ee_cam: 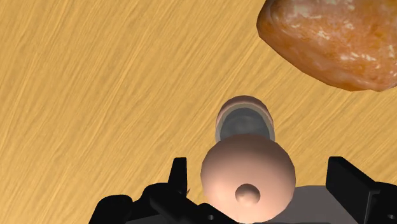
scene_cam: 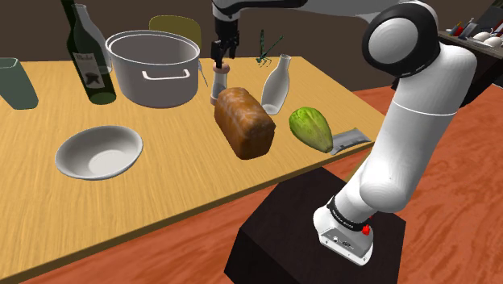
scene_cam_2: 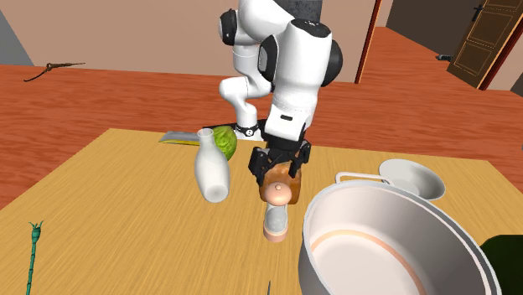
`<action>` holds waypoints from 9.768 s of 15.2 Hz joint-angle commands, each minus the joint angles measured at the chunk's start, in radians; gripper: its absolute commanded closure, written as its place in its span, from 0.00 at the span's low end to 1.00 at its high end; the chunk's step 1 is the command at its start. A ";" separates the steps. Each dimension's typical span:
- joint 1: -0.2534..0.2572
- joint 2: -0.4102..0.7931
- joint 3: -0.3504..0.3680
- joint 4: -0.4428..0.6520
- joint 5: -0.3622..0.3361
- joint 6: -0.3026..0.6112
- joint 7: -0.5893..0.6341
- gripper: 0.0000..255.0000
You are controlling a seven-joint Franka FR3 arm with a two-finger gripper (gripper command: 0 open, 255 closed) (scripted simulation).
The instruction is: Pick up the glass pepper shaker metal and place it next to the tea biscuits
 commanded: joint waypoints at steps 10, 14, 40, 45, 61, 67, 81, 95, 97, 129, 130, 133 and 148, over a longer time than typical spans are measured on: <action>-0.005 0.013 -0.003 -0.054 -0.002 0.068 0.002 0.00; -0.005 0.014 -0.003 -0.054 -0.002 0.068 0.002 1.00; -0.002 0.028 -0.002 0.201 0.005 -0.171 -0.029 1.00; -0.045 -0.134 -0.027 0.031 0.008 -0.152 -0.096 1.00; -0.168 -0.497 -0.162 -0.224 -0.023 -0.221 -0.364 1.00; -0.213 -0.578 -0.230 -0.233 -0.047 -0.274 -0.484 1.00; -0.301 -0.636 -0.417 -0.122 -0.099 -0.387 -0.785 1.00; -0.315 -0.727 -0.415 -0.395 -0.131 -0.204 -0.741 1.00; -0.318 -0.736 -0.417 -0.429 -0.136 -0.178 -0.736 1.00; -0.347 -0.756 -0.477 -0.853 -0.197 0.225 -0.682 1.00; -0.347 -0.756 -0.477 -0.853 -0.197 0.225 -0.682 1.00; -0.347 -0.756 -0.477 -0.852 -0.197 0.224 -0.682 1.00; -0.523 -0.971 -0.543 -1.274 -0.228 0.609 -0.440 0.00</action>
